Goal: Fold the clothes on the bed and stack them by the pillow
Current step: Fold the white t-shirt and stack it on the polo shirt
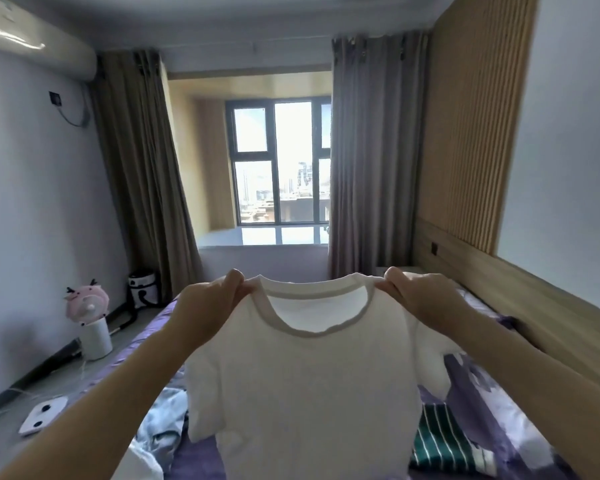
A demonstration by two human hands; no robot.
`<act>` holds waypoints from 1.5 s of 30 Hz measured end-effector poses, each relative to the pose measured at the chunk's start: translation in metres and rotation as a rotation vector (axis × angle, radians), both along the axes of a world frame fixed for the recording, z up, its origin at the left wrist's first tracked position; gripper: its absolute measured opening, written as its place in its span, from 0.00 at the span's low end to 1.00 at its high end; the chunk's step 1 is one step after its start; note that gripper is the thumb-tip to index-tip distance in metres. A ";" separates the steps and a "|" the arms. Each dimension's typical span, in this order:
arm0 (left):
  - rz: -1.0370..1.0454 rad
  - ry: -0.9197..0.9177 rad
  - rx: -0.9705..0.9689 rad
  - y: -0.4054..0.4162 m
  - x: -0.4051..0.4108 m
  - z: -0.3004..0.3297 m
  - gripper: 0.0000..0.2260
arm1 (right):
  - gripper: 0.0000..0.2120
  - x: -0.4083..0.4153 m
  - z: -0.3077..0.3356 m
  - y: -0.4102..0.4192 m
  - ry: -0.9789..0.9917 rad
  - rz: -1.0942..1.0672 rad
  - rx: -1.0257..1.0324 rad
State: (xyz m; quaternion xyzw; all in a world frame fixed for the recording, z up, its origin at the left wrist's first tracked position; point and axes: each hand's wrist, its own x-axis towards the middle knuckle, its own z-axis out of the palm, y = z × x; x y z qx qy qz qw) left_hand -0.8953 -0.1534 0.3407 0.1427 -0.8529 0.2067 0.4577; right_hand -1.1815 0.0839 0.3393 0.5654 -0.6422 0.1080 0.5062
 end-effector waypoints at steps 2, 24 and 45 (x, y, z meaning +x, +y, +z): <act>-0.027 -0.013 0.005 0.005 0.019 -0.003 0.19 | 0.19 0.018 -0.006 0.009 -0.039 -0.005 -0.010; -0.184 -0.016 0.010 0.054 0.145 -0.024 0.20 | 0.22 0.187 -0.043 0.092 -0.113 -0.071 -0.067; 0.198 -0.526 1.067 -0.068 -0.086 -0.368 0.08 | 0.21 -0.049 -0.372 -0.088 -0.479 -0.248 0.739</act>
